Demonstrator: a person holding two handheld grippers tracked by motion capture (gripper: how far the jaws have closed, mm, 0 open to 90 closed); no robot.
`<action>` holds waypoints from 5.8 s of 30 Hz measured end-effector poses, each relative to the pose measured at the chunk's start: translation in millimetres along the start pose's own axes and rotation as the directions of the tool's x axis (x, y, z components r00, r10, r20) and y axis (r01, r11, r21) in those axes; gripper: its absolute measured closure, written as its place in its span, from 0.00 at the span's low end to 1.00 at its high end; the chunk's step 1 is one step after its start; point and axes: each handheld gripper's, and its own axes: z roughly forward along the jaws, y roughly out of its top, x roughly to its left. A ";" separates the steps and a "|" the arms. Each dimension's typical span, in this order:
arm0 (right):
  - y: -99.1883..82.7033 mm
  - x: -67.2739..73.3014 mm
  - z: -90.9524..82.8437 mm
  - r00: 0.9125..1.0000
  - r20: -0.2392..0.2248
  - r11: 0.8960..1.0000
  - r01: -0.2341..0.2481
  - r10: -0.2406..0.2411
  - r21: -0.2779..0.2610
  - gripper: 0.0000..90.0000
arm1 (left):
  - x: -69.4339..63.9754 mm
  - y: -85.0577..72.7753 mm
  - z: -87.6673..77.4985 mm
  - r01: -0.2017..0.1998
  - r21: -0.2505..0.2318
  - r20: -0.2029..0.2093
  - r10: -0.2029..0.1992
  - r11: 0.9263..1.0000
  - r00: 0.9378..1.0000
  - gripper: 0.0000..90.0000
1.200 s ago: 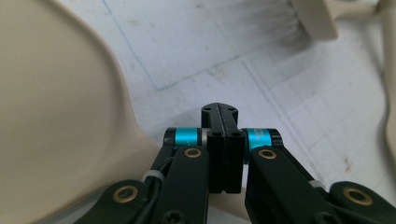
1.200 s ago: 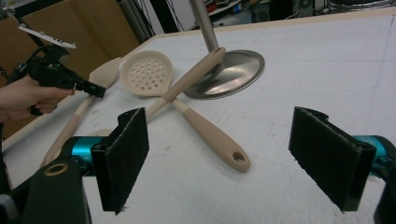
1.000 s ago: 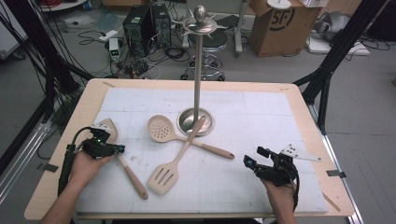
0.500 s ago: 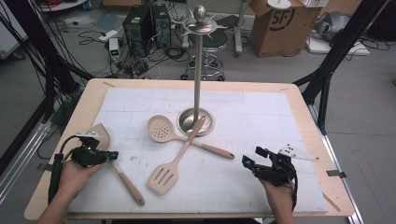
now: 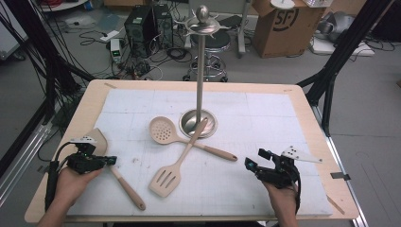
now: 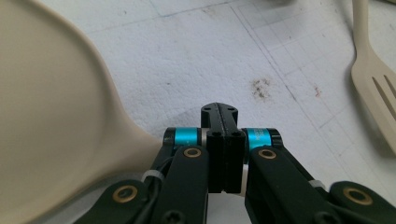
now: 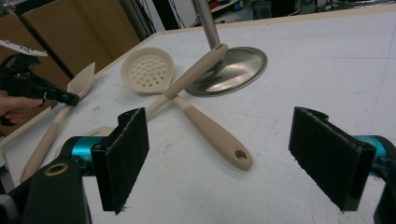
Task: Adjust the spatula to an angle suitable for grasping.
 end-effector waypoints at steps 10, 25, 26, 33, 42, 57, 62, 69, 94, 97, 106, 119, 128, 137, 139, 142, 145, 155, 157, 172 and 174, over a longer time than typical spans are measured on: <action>0.0 -0.4 -0.1 1.000 -0.004 1.000 -0.002 0.002 0.000 0.21 | -0.2 -5.3 -5.7 0.005 -0.003 -0.003 -0.005 1.000 1.000 1.00; 0.1 0.3 1.5 1.000 -0.005 1.000 0.009 -0.009 0.001 0.21 | -4.3 -13.5 -10.4 0.003 -0.005 -0.012 -0.004 1.000 1.000 1.00; 0.1 0.3 1.5 1.000 -0.005 1.000 0.009 -0.009 0.001 0.21 | -4.6 -13.7 -10.5 0.006 -0.007 -0.014 -0.006 1.000 1.000 1.00; 0.3 0.2 1.4 1.000 -0.006 1.000 0.006 -0.006 0.003 0.21 | -5.7 -16.0 -9.5 -0.006 -0.030 -0.009 0.006 1.000 1.000 1.00; 0.2 0.5 3.0 1.000 -0.012 1.000 0.007 -0.006 0.009 0.21 | -25.9 -32.9 -29.9 -0.015 -0.083 0.103 0.024 0.996 0.994 1.00; -0.6 1.8 6.0 1.000 -0.014 1.000 0.009 -0.009 0.016 0.21 | -50.5 -79.7 -27.1 -0.001 0.003 0.212 0.001 1.000 0.977 1.00; -0.2 2.1 5.7 1.000 -0.013 1.000 0.009 -0.009 0.014 0.21 | -65.4 -82.0 -19.2 -0.033 0.063 0.272 0.015 0.997 0.962 1.00; -0.1 2.6 6.6 1.000 -0.016 1.000 0.016 -0.016 0.015 0.22 | -70.2 -71.5 -9.5 -0.043 0.105 0.287 0.011 0.994 0.958 1.00; 1.3 1.0 1.0 1.000 -0.008 1.000 0.013 -0.013 -0.006 0.22 | -74.5 -52.5 14.3 -0.014 0.055 0.278 -0.002 0.998 0.960 1.00; 0.9 0.0 0.9 1.000 -0.006 1.000 0.011 -0.011 -0.005 0.22 | -74.7 -52.6 14.6 -0.013 0.052 0.277 -0.002 0.999 0.961 1.00; 1.3 1.2 0.6 1.000 -0.004 1.000 0.011 -0.011 -0.006 0.22 | -75.4 -48.6 18.4 -0.007 0.049 0.272 -0.006 0.999 0.962 1.00; 1.2 0.1 -0.2 1.000 -0.004 1.000 0.012 -0.012 -0.010 0.22 | -72.7 -32.8 31.8 0.024 0.030 0.238 -0.031 0.999 0.971 1.00; 1.5 0.1 -1.2 1.000 -0.004 1.000 0.014 -0.014 -0.013 0.22 | -67.6 -23.8 39.2 0.050 0.011 0.218 -0.051 0.999 0.975 1.00; 1.7 0.7 -1.3 1.000 -0.006 1.000 0.014 -0.014 -0.012 0.22 | -68.1 -15.8 43.0 0.046 -0.006 0.196 -0.044 0.999 0.980 1.00; 1.9 1.0 -1.5 1.000 -0.006 1.000 0.011 -0.012 -0.013 0.22 | -67.5 -15.9 44.0 0.052 -0.011 0.200 -0.048 0.999 0.979 1.00; 1.8 0.6 -1.4 1.000 -0.007 1.000 0.013 -0.013 -0.015 0.22 | -67.0 -15.3 45.3 0.057 -0.016 0.201 -0.052 0.998 0.978 1.00; 1.8 0.9 -1.2 1.000 -0.007 1.000 0.017 -0.018 -0.013 0.22 | -66.8 -12.6 47.2 0.064 -0.021 0.199 -0.059 0.998 0.978 1.00; 2.0 1.1 -1.8 1.000 -0.005 1.000 0.016 -0.016 -0.018 0.22 | -65.2 -3.4 52.7 0.096 -0.061 0.201 -0.082 0.993 0.976 1.00; 2.0 1.1 -1.9 1.000 -0.005 1.000 0.016 -0.016 -0.017 0.22 | -64.6 -1.9 53.5 0.107 -0.071 0.205 -0.091 0.992 0.975 1.00; 1.7 -0.1 -2.6 1.000 0.001 1.000 0.020 -0.020 -0.017 0.22 | -65.1 -5.0 44.9 0.084 -0.063 0.198 -0.070 0.994 0.978 1.00; 1.6 0.1 -2.3 1.000 0.001 1.000 0.019 -0.019 -0.016 0.22 | -59.2 -0.2 39.5 0.092 -0.080 0.179 -0.076 0.993 0.981 1.00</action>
